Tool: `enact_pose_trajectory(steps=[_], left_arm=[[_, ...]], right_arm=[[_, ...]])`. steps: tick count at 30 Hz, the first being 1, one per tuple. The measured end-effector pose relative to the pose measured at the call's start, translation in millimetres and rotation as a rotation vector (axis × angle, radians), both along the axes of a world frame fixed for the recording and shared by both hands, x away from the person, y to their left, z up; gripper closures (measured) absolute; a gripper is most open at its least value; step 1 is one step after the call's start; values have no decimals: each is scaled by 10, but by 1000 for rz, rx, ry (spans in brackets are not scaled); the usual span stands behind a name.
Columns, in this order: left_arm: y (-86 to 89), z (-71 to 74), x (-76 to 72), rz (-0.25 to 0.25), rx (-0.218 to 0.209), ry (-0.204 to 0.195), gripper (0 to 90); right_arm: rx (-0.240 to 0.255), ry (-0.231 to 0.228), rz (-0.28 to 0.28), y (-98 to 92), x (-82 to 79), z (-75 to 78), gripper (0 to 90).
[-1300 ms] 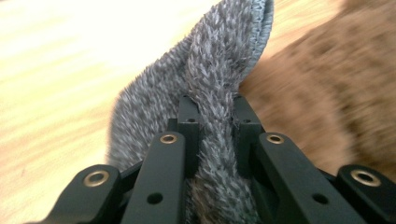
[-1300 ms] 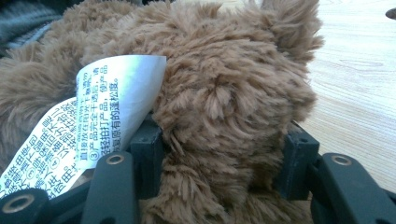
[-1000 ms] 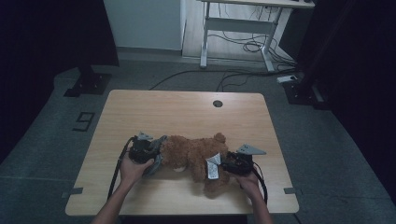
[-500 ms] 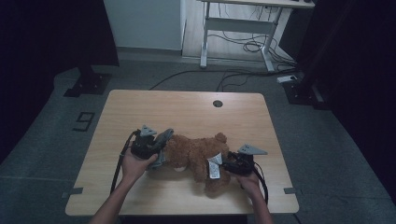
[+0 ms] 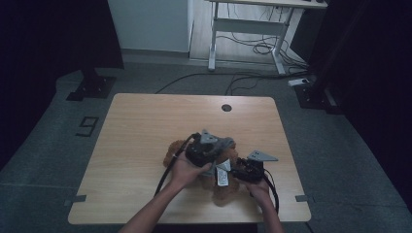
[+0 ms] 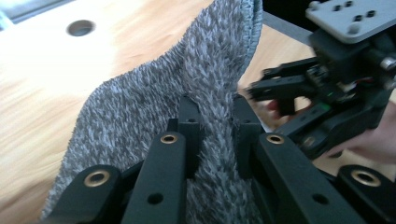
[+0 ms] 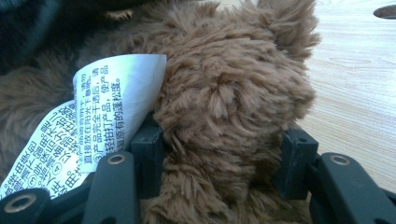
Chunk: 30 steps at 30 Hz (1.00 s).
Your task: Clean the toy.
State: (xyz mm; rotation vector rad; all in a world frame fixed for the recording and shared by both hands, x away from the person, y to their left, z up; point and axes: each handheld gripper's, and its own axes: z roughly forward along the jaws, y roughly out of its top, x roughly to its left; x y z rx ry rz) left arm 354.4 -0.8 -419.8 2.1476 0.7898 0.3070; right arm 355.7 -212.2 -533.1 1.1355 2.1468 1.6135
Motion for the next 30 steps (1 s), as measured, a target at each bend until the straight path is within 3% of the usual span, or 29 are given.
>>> enact_pose_trajectory(steps=[3,7,10,16,19,21,24,26,30], left_arm=[[-196,-79,-8,-23,36,1,781],[-238,-241,37,-18,51,46,780],[-161,-302,57,-14,7,73,781],[-23,-281,82,-13,-15,96,783],[115,-281,96,8,-47,96,783],[232,-262,90,36,-43,75,783],[436,-238,94,96,-15,38,782],[627,-253,114,135,25,24,783],[1022,-267,140,188,-44,28,783]], right_arm=[[-1,-1,-1,2,-4,2,459],[0,0,-3,3,-5,-1,459],[-6,-2,-2,13,-4,-10,459],[-1,0,1,15,-7,-8,459],[6,-2,2,10,-2,-12,459],[9,2,3,5,-1,-13,459],[17,5,7,-3,2,-16,459],[16,5,7,-8,3,-17,459],[18,2,9,0,0,-15,459]])
